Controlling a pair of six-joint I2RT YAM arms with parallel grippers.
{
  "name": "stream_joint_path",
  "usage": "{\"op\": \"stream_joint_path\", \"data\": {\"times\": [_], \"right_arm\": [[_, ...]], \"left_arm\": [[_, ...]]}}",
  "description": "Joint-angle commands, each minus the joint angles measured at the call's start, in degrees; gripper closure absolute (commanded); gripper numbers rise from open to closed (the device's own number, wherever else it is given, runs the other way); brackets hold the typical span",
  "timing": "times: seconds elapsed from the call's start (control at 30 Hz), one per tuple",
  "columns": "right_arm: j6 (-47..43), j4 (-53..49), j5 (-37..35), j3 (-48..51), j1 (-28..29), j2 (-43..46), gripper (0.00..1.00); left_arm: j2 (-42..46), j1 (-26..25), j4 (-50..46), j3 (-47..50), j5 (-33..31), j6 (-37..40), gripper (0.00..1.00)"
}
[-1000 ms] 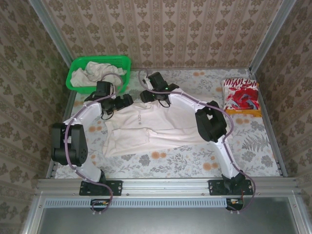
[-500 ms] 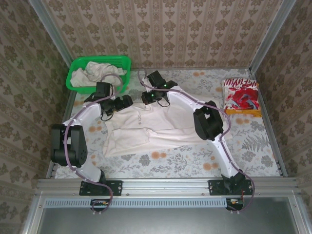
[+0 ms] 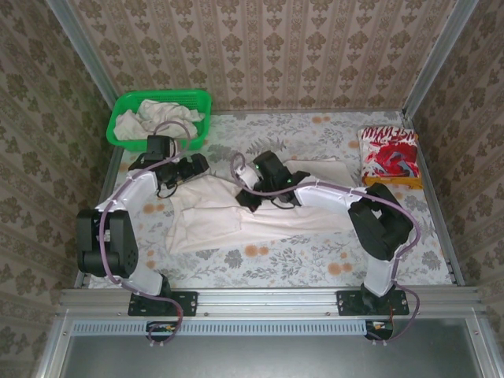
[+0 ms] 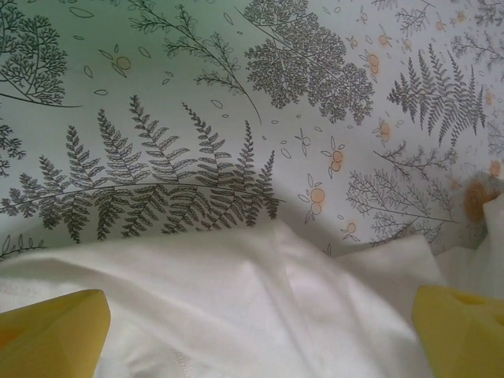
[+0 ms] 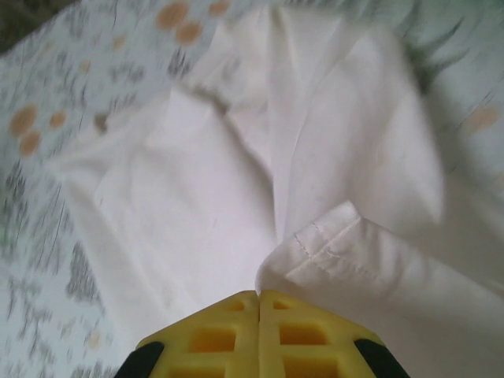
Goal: Fold and stack the t-shirts
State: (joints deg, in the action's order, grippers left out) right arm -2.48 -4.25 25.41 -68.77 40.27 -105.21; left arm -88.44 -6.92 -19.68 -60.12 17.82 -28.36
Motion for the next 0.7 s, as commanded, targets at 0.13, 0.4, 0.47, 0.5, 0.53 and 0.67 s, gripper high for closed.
{"op": "stream_joint_path", "data": {"times": [0.13, 0.4, 0.47, 0.5, 0.53, 0.67], "right_arm": [[-0.3, 2.3, 1.3, 0.8, -0.5, 3.6, 0.56], [14.7, -4.0, -7.7, -17.7, -2.2, -7.1, 0.27], [16.3, -8.7, -7.7, -23.8, -2.4, -11.6, 0.28], [16.7, -11.0, -7.0, -26.4, -2.6, -13.3, 0.29], [16.9, -13.0, -6.4, -28.9, -2.8, -15.6, 0.31], [18.3, -14.7, -2.6, -31.9, -3.5, -20.8, 0.37]], "left_arm": [[0.3, -0.1, 1.0, 0.3, 1.8, -0.2, 0.0], [0.7, -0.4, 0.7, 0.6, 1.6, 0.3, 0.0], [0.9, -0.4, 0.6, 0.9, 1.5, 0.4, 0.0], [1.0, -0.4, 0.5, 1.1, 1.5, 0.3, 0.0], [1.2, -0.4, 0.4, 1.3, 1.4, 0.5, 0.0], [1.7, 0.2, 0.3, 1.8, 1.2, 0.4, 0.0]]}}
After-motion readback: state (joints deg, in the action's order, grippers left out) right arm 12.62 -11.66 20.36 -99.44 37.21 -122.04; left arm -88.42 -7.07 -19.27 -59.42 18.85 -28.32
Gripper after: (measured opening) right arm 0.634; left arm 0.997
